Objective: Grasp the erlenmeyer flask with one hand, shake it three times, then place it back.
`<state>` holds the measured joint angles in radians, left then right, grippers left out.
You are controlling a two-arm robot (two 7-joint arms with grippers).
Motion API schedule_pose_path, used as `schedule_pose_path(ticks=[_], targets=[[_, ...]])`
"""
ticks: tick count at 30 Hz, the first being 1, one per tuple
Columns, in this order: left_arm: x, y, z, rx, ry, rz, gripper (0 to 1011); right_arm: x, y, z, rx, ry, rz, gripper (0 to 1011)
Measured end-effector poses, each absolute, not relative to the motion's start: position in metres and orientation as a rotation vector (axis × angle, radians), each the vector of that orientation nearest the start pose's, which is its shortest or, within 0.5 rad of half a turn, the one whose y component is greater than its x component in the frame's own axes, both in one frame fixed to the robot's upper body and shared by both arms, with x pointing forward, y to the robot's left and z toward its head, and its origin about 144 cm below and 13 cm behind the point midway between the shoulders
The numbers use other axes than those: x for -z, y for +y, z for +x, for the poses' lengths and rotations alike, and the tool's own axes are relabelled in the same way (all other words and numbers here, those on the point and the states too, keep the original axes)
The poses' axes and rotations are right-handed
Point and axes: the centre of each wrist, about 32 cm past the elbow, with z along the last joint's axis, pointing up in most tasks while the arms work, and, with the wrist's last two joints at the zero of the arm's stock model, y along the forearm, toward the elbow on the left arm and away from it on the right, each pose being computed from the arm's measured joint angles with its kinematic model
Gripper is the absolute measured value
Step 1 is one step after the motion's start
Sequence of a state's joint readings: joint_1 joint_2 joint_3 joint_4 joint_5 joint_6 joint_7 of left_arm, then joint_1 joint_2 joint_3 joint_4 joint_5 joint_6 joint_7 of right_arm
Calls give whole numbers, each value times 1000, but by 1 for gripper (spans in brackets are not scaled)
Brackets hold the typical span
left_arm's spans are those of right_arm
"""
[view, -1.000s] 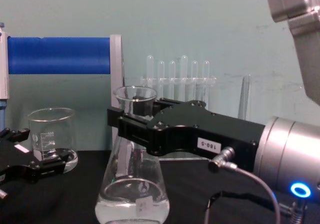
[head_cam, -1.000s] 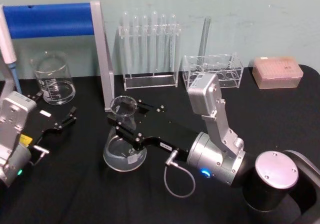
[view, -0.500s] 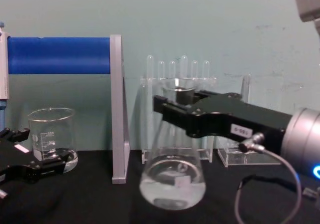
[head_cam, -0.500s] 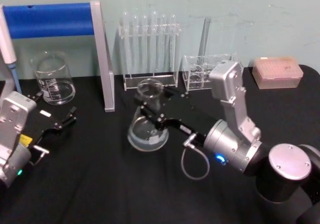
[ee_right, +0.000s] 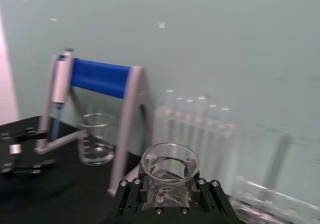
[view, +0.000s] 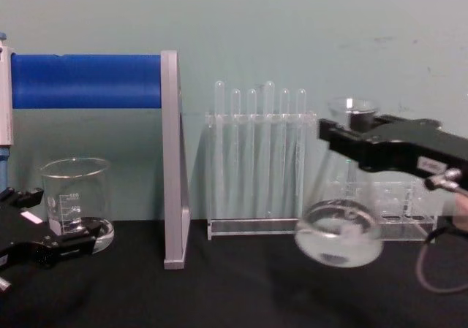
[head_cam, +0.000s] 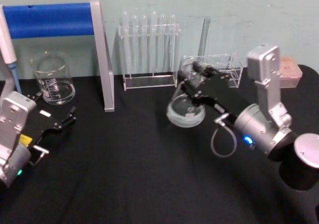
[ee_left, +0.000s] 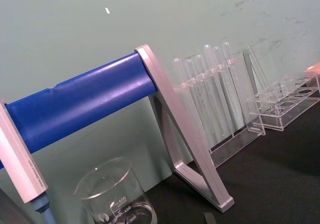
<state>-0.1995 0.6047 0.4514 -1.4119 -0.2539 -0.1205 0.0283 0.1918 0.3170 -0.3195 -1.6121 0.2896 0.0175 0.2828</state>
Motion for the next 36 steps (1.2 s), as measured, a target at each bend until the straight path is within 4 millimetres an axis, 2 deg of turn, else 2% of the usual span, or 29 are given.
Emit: schedule_pose_path(ticks=[8, 19, 27, 36], targets=[[-1140, 310, 489, -1248, -285, 304, 1001, -1204, -241, 498, 1077, -141, 26, 450], [-1140, 310, 489, -1248, -285, 305, 1001, -1203, -253, 498, 1133, -144, 26, 450], [-1140, 310, 489, -1248, -285, 304, 1001, -1201, -242, 496, 1085, -135, 26, 450], [-1140, 310, 489, -1248, -285, 305, 1001, -1200, -212, 493, 943, -122, 27, 450]])
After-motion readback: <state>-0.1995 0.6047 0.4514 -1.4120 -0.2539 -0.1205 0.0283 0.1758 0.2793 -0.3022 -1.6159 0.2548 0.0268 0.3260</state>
